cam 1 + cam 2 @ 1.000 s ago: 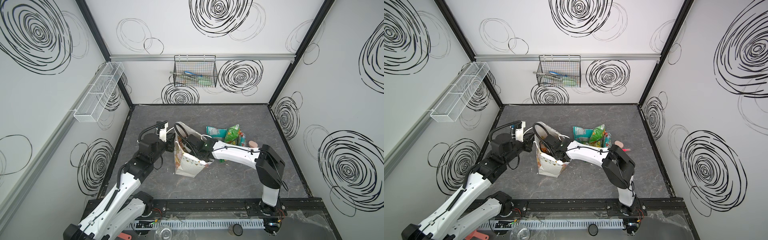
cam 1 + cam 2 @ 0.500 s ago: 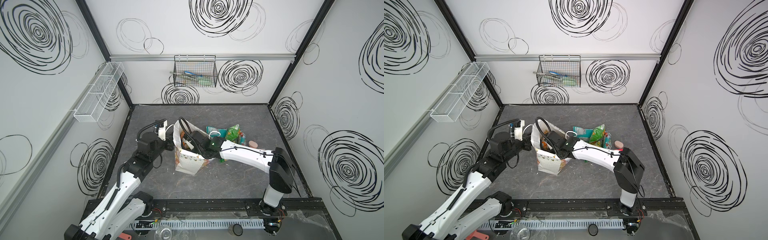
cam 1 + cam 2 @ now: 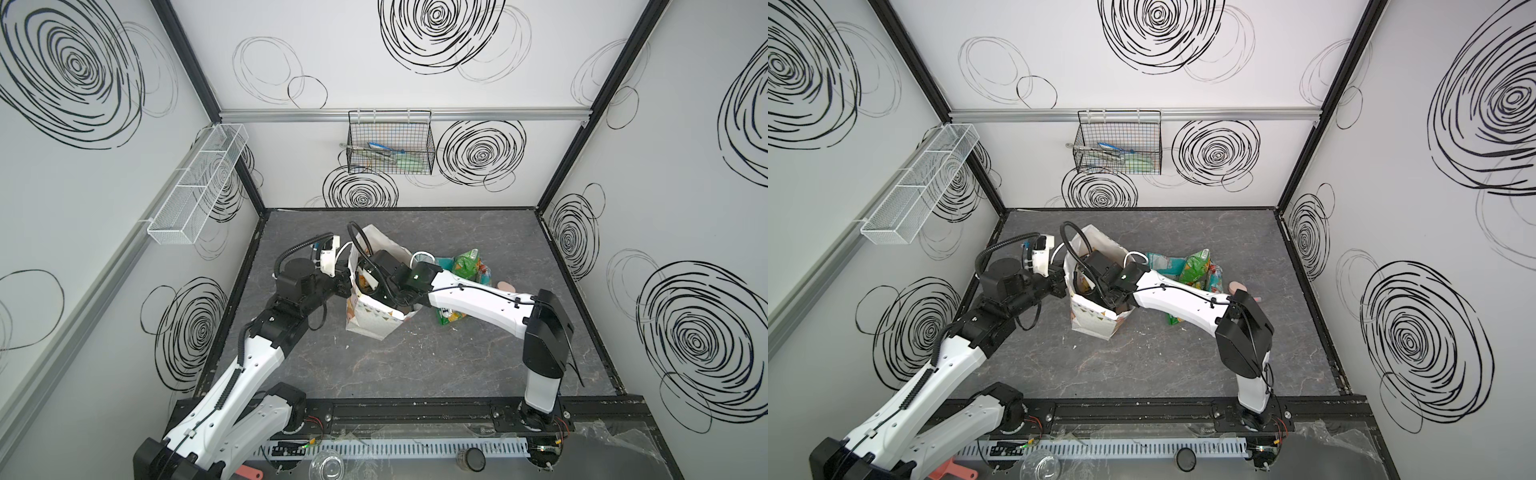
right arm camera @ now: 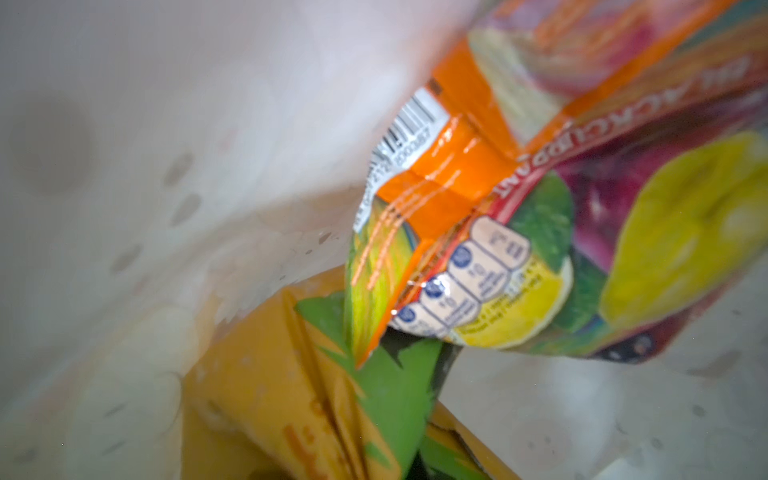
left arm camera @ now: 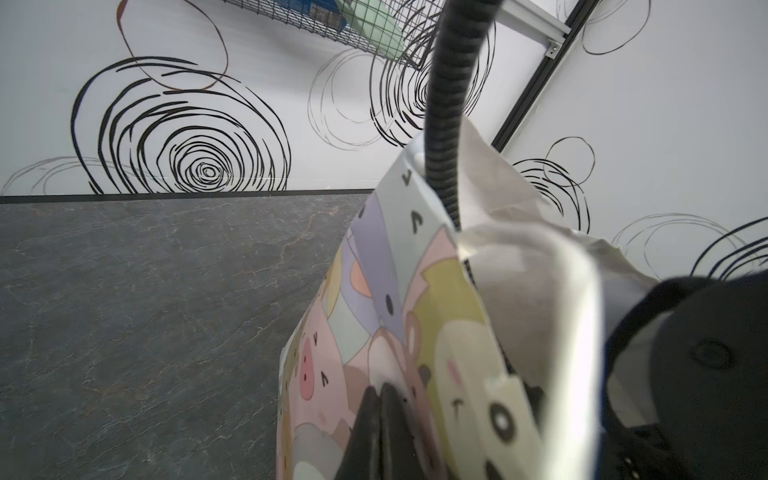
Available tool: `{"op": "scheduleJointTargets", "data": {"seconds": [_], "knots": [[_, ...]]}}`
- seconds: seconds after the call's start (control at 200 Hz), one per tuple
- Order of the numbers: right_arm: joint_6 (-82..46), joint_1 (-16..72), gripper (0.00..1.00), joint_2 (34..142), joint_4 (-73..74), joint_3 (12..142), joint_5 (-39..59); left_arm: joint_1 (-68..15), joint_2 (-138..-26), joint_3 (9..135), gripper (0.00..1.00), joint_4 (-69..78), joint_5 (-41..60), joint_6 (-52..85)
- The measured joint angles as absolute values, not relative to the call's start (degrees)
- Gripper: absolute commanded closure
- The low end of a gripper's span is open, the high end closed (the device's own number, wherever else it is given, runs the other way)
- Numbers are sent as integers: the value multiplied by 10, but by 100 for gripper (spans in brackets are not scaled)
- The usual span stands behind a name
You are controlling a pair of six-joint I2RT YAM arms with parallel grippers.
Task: Take the snacks out of the paper bag
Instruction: 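Grasp the yellow snack packet deep in the paper bag with the right gripper, then lift the yellow snack packet up out of the paper bag with the right gripper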
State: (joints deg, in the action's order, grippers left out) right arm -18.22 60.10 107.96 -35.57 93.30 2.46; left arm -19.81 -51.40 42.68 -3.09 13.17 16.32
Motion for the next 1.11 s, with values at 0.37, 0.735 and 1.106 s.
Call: {"op": "scheduleJointTargets", "data": {"seconds": [0.37, 0.735, 1.106], "knots": [[-185, 597, 100, 1104, -406, 1011, 6, -198, -516, 438, 96, -38, 111, 159], [-187, 581, 100, 1092, -395, 1008, 41, -204, -523, 438, 96, -65, 111, 155], [-206, 547, 100, 1009, -330, 955, 98, -204, -532, 438, 96, -67, 118, 155]]}}
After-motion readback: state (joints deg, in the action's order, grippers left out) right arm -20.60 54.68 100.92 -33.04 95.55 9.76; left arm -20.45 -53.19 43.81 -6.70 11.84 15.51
